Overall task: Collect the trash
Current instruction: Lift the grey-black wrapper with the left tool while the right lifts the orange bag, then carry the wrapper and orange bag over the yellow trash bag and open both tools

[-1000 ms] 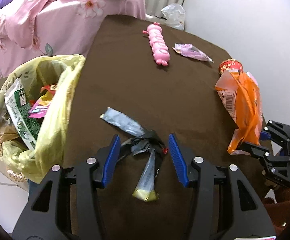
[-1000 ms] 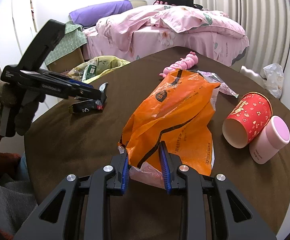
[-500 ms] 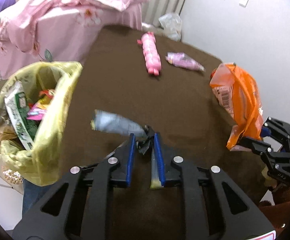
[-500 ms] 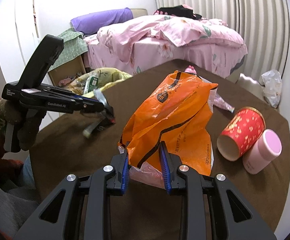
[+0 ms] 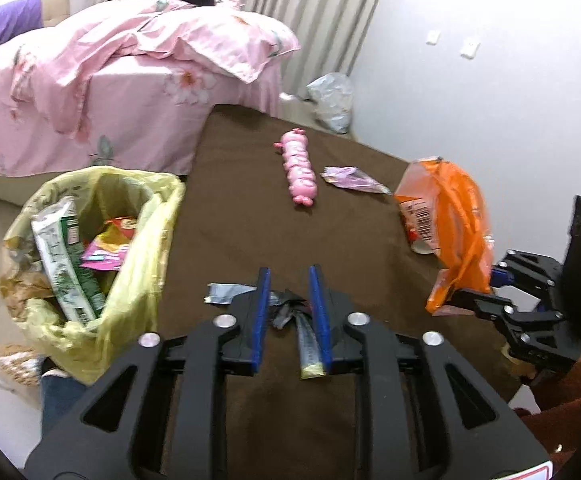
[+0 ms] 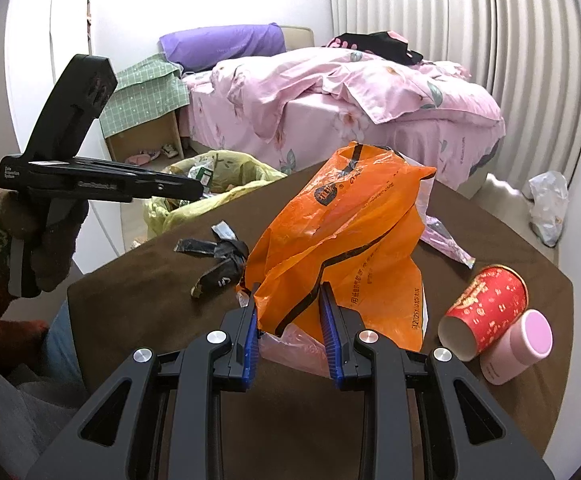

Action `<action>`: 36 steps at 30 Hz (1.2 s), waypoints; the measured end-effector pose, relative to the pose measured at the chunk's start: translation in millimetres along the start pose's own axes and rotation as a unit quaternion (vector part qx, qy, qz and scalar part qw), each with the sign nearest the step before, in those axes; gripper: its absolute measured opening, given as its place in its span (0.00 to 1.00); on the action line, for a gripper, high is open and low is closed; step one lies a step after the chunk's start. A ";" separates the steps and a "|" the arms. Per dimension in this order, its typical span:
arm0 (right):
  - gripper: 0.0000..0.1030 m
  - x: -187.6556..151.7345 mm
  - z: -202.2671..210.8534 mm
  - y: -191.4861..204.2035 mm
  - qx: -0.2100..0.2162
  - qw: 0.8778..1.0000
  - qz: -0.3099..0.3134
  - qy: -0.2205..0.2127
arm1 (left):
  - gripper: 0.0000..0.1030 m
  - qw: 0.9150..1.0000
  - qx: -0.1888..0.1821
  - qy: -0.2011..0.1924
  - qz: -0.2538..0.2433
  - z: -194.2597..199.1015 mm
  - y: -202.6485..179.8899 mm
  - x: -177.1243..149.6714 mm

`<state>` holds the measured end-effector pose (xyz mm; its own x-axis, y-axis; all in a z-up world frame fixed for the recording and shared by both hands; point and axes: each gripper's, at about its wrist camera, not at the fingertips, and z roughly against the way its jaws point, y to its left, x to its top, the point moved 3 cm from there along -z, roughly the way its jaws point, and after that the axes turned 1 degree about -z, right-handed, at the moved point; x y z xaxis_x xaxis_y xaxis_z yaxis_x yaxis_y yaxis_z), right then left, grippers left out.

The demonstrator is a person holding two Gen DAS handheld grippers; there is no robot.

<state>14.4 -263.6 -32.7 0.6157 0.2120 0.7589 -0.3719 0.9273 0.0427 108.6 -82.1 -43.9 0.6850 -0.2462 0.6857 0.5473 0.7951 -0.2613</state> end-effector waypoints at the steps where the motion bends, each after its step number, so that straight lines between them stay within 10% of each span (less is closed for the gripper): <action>1: 0.26 -2.0 0.3 -1.8 -0.002 1.000 -0.003 0.002 | 0.41 1.000 -0.004 0.003 -0.004 -3.4 -1.0 -3.0; 14: 0.26 -21.8 -9.0 -16.2 0.000 0.999 -0.036 0.018 | 0.42 0.993 0.069 0.093 0.005 -80.2 -2.5 -18.0; 22: 0.26 -21.7 -9.8 -18.0 0.000 0.999 -0.040 0.012 | 0.12 0.995 0.066 0.077 -0.024 -67.1 -13.9 -16.2; 36: 0.26 -1.6 -1.3 1.8 0.001 1.000 -0.005 0.000 | 0.12 0.998 0.052 0.017 0.006 -17.5 5.6 -5.9</action>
<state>13.7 -261.9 -34.6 0.6189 0.2035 0.7587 -0.3681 0.9284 0.0513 116.0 -85.9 -61.2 0.7087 -0.2532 0.6586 0.4866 0.8513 -0.1964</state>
